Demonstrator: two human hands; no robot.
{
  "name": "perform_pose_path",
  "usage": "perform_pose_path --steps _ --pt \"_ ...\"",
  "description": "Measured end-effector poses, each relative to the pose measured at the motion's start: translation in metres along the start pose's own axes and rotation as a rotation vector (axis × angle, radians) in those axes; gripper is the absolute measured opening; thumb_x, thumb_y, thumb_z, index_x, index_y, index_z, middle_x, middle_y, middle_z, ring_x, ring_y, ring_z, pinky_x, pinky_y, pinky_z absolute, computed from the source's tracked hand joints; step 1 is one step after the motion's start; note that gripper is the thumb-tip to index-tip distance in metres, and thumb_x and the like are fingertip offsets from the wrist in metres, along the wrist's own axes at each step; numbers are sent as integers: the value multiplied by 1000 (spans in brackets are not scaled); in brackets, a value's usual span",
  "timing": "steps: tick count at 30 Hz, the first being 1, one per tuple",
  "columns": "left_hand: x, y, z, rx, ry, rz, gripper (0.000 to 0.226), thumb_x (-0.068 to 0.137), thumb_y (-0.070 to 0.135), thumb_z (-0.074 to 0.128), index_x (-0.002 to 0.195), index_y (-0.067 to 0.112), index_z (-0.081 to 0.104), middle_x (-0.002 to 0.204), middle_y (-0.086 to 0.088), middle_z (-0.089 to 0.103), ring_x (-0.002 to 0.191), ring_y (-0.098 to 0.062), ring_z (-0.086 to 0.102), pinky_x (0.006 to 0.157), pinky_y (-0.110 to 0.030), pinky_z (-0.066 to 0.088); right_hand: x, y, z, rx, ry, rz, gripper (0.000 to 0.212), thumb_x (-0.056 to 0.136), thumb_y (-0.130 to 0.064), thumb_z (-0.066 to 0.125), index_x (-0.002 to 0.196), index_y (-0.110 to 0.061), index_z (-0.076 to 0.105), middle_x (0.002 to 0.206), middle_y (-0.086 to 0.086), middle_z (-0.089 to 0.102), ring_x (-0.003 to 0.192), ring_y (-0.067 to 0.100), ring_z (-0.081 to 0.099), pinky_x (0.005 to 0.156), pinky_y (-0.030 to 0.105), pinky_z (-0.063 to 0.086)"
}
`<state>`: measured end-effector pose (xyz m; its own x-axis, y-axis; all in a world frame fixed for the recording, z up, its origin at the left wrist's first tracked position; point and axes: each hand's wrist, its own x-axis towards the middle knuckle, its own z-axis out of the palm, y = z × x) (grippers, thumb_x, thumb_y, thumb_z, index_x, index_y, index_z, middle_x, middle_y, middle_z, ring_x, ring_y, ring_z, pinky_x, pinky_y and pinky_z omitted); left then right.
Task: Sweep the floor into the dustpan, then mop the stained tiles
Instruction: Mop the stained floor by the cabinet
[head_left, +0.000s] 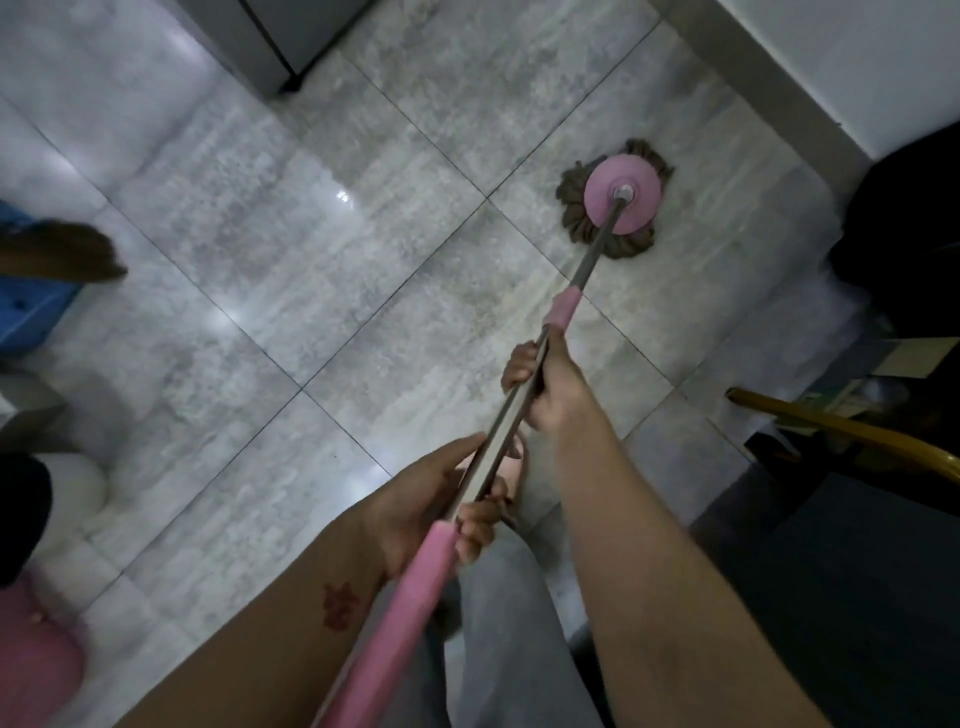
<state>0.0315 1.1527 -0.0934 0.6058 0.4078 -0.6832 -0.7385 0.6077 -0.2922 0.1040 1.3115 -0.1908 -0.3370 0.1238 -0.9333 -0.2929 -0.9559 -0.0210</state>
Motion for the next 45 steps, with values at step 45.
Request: perform_pose_path --steps 45 --pt "-65 32 -68 311 405 -127 49 92 61 46 77 14 47 51 4 31 33 -7 29 30 -13 24 -2 118 18 -38 50 22 47 97 -54 44 74 -13 43 53 2 45 40 17 46 44 25 44"
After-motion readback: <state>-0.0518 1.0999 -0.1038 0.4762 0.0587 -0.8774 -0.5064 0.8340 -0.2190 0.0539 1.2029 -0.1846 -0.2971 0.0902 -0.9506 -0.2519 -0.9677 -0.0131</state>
